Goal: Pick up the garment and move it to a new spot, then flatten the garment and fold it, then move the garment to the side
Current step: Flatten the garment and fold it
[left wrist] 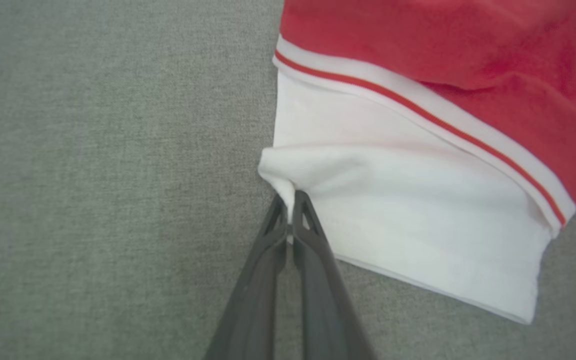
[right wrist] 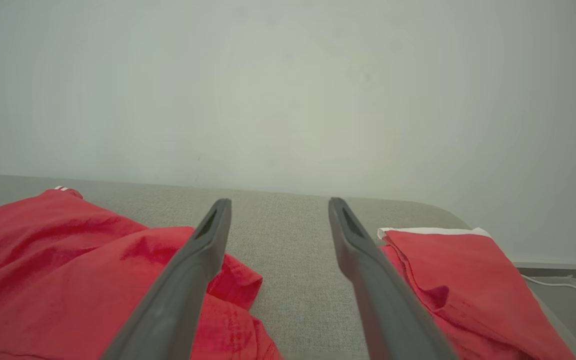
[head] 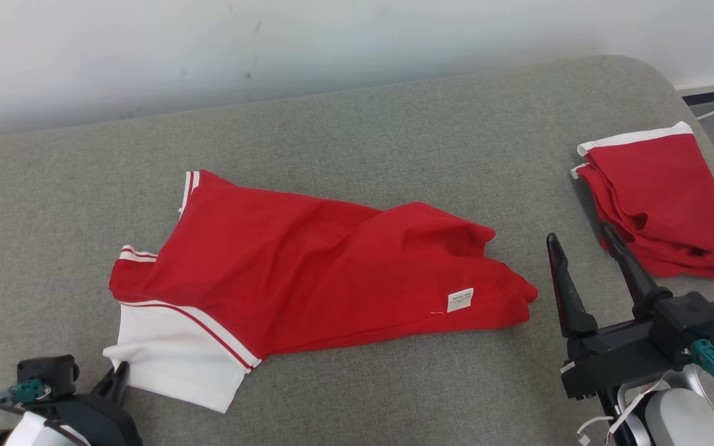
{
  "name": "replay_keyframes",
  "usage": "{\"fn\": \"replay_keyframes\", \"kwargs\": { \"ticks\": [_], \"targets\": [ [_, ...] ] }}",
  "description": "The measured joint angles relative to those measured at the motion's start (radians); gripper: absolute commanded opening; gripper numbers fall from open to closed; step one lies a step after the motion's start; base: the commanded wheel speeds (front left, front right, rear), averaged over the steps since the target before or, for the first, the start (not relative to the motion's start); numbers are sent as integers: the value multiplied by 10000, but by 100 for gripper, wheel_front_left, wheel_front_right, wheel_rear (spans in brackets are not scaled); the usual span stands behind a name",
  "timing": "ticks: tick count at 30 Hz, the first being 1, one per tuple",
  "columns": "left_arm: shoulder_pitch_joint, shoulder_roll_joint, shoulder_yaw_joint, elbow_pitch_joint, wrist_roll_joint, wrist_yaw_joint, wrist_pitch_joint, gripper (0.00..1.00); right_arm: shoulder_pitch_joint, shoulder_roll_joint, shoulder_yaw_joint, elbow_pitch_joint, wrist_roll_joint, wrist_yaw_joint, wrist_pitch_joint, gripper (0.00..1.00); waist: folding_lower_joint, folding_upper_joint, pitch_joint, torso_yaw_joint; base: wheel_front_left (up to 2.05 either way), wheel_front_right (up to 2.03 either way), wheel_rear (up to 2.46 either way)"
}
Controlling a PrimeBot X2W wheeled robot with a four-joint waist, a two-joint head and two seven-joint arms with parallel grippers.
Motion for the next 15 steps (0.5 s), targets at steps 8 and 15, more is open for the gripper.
{"fn": "replay_keyframes", "kwargs": {
  "ticks": [8, 15],
  "targets": [
    [-11, 2, 382, -19, -96, 184, -198, 0, 351, -293, 270, 326, 138, 244, 1469, 100, 1, 1, 177, 31, 0, 0, 0],
    [-69, -12, 412, -58, -169, 230, -278, 0, 361, -169, 679, 943, 593, 575, 2543, 100, 0, 0, 265, 87, 0, 0, 0]
  ]
}}
